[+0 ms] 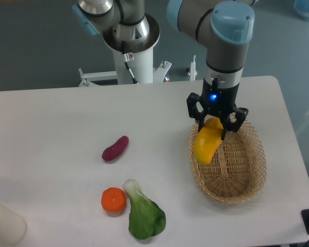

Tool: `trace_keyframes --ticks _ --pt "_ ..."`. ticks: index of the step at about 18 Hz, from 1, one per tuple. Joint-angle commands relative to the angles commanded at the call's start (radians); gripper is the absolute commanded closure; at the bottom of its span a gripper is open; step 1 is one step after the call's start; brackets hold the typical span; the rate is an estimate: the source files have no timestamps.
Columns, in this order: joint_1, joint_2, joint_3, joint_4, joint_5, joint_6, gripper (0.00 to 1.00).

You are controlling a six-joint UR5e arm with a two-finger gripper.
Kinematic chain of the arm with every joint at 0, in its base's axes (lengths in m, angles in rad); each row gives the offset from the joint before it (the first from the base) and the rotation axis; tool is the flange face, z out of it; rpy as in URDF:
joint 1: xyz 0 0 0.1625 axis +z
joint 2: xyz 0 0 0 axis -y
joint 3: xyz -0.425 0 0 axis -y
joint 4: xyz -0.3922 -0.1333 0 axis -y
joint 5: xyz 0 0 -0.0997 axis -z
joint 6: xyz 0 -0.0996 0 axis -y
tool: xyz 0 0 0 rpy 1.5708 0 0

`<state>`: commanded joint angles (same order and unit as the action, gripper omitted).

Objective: Place the mango on the table
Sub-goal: 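Lift the grasped yellow mango up out of the wicker basket, then carry the mango away from the basket toward the purple sweet potato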

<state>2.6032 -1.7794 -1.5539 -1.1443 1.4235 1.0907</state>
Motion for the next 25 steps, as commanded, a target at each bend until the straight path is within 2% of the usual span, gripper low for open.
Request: trace_keyframes --ticks 9,12,15,17,20,22,25 --pt "0.000 0.008 -0.015 0.000 0.006 -0.005 0.59" --pt "-0.029 0.008 -0.032 0.005 0.009 -0.073 0.59" --pt "-0.077 0.002 -0.063 0.038 0.012 -0.165 0.59" --pt "-0.130 0.008 -0.106 0.078 0.020 -0.242 0.59" --pt "-0.211 0.047 -0.190 0.094 0.075 -0.267 0.59" --pt "-0.248 0.070 -0.253 0.097 0.100 -0.238 0.60" --pt "-0.276 0.103 -0.345 0.097 0.146 -0.097 0.61"
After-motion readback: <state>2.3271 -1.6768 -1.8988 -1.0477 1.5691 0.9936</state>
